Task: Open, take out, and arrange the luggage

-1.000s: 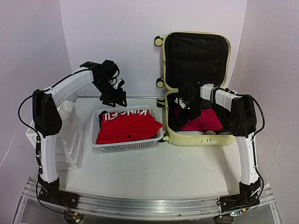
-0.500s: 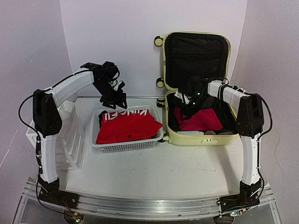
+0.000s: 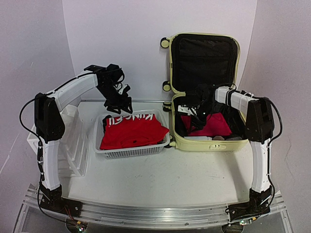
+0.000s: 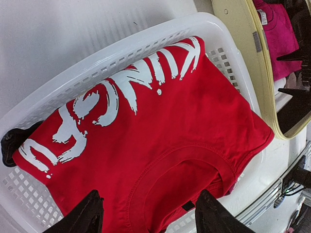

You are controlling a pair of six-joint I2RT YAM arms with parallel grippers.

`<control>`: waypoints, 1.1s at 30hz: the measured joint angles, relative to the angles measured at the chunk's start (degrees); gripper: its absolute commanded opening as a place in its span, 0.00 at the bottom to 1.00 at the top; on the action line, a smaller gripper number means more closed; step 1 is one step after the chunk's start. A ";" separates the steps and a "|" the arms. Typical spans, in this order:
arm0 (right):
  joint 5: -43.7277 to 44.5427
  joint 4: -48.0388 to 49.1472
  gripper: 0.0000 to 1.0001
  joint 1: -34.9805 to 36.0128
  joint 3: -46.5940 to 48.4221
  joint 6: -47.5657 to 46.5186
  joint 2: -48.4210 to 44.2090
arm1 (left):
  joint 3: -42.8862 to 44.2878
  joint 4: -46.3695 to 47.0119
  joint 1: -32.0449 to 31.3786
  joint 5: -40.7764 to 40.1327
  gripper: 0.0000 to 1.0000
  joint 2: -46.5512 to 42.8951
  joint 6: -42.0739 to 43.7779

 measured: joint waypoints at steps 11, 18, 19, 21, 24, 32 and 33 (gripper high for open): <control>1.33 -1.20 0.64 -0.02 0.00 -6.12 2.91 | 0.00 -0.22 0.00 0.04 0.66 0.00 -0.22; 3.28 -1.46 0.61 -0.02 2.03 -6.69 5.09 | 0.00 -0.22 0.00 0.04 0.66 0.00 -0.28; 3.48 -1.31 0.60 -0.02 2.34 -6.69 5.42 | 0.00 -0.22 0.00 0.04 0.66 0.00 -0.26; 3.96 -0.87 0.59 -0.02 2.95 -6.62 6.29 | 0.00 -0.22 0.00 0.02 0.66 0.00 -0.31; 4.72 -0.33 0.57 -0.02 3.43 -6.43 7.39 | 0.00 -0.24 0.00 0.00 0.66 0.00 -0.68; 5.05 -0.17 0.44 -0.02 3.43 -5.40 7.91 | 0.00 -0.22 0.00 -0.02 0.66 -0.02 -1.29; 5.01 -0.17 0.43 -0.02 3.43 -5.09 7.91 | 0.00 -0.24 0.00 -0.02 0.66 -0.02 -1.29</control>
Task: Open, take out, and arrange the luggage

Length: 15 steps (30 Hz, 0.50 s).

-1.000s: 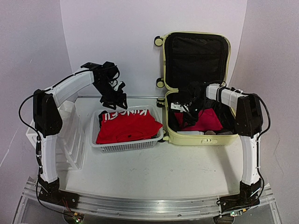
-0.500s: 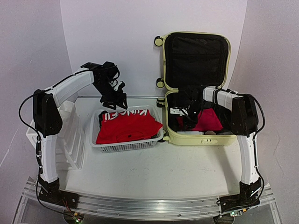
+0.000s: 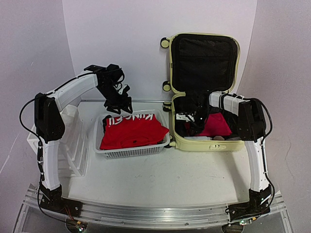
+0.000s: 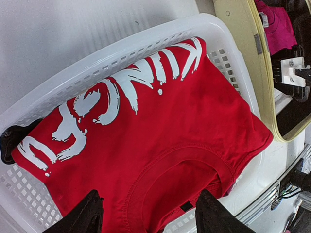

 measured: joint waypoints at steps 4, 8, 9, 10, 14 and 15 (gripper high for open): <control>-0.17 -0.02 0.21 0.00 0.04 1.38 0.00 | 0.00 0.00 0.00 0.00 0.66 0.00 -0.11; -0.33 0.76 0.00 -0.31 0.55 3.85 0.00 | 0.61 -0.09 0.00 0.24 0.66 0.00 -1.03; -0.44 1.03 0.00 -0.42 0.55 4.15 0.00 | 0.94 -0.13 0.00 0.33 0.66 0.00 -1.31; -0.57 1.20 0.00 -0.61 0.55 5.07 0.00 | 1.42 -0.07 0.02 0.46 0.66 0.00 -1.62; -0.87 1.66 0.00 -0.94 0.44 6.58 0.00 | 1.95 -0.04 0.11 1.46 0.66 -0.13 -3.19; -0.96 1.88 0.00 -1.03 0.26 6.93 -0.02 | 1.95 -0.02 0.15 1.75 0.66 -0.15 -3.61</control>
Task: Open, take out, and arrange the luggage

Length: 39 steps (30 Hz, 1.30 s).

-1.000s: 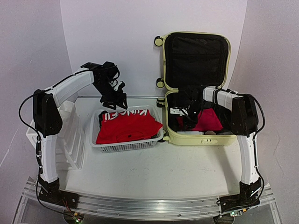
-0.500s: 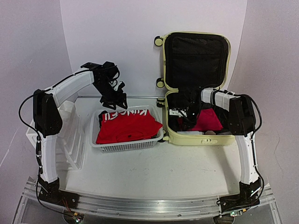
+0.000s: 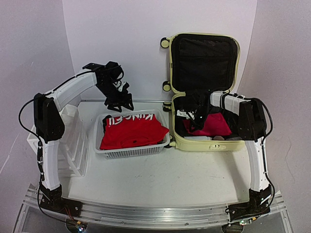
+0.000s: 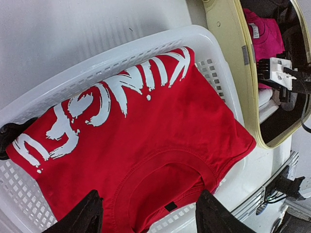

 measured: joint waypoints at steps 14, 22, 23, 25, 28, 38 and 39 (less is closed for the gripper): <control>-5.70 3.21 0.00 -2.23 -5.38 4.31 -5.99 | 10.27 1.70 5.77 12.44 0.66 1.33 -23.32; -8.81 3.19 0.00 -3.04 -7.85 5.38 -10.80 | 0.13 20.17 0.24 17.42 0.73 4.52 -56.87; -9.16 3.21 0.00 -3.13 -8.17 5.53 -11.26 | 0.07 21.84 -1.18 17.29 0.74 5.27 -60.57; -9.88 3.21 0.00 -3.32 -9.11 5.88 -12.33 | 0.11 25.64 -4.26 16.57 0.75 6.73 -67.30; -10.58 3.23 0.00 -3.48 -10.71 6.25 -13.97 | 1.46 29.77 -8.24 15.41 0.77 8.87 -75.12; -13.42 3.13 0.00 -3.74 -14.82 6.69 -18.69 | 14.19 36.81 -17.99 8.26 0.80 20.96 -89.00; -13.70 3.17 0.00 -3.74 -15.02 6.78 -19.02 | 15.32 37.07 -18.56 7.48 0.80 22.23 -89.61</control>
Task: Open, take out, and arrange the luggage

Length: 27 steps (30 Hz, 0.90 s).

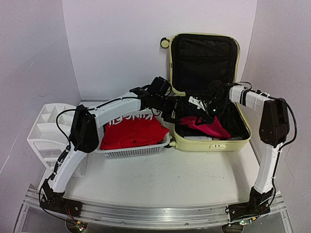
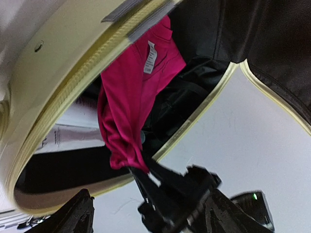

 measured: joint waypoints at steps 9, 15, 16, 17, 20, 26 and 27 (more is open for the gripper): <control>-1.75 0.20 0.00 -0.11 -1.40 0.48 -2.10 | 1.51 1.49 -3.41 -6.21 0.80 4.57 -2.54; -2.56 1.25 0.00 -0.13 -3.10 1.51 -3.98 | 2.03 1.49 -4.94 -8.81 0.79 5.09 -2.54; -2.60 1.31 0.00 -0.13 -3.41 1.55 -4.50 | 2.78 1.44 -5.16 -9.14 0.79 5.60 -2.34; -2.67 1.33 0.00 -0.15 -3.61 1.66 -4.92 | 3.87 1.31 -5.31 -9.31 0.79 6.25 -2.21; -3.06 1.44 0.00 -0.15 -4.17 1.99 -6.45 | 5.27 1.20 -5.88 -9.57 0.78 7.32 -2.10; -3.91 1.68 0.00 -0.15 -5.46 2.82 -9.01 | 7.17 1.14 -6.25 -10.49 0.69 9.09 -1.49; -4.02 1.68 0.00 -0.15 -5.68 2.93 -9.46 | 7.17 1.29 -6.25 -10.56 0.67 9.35 -1.36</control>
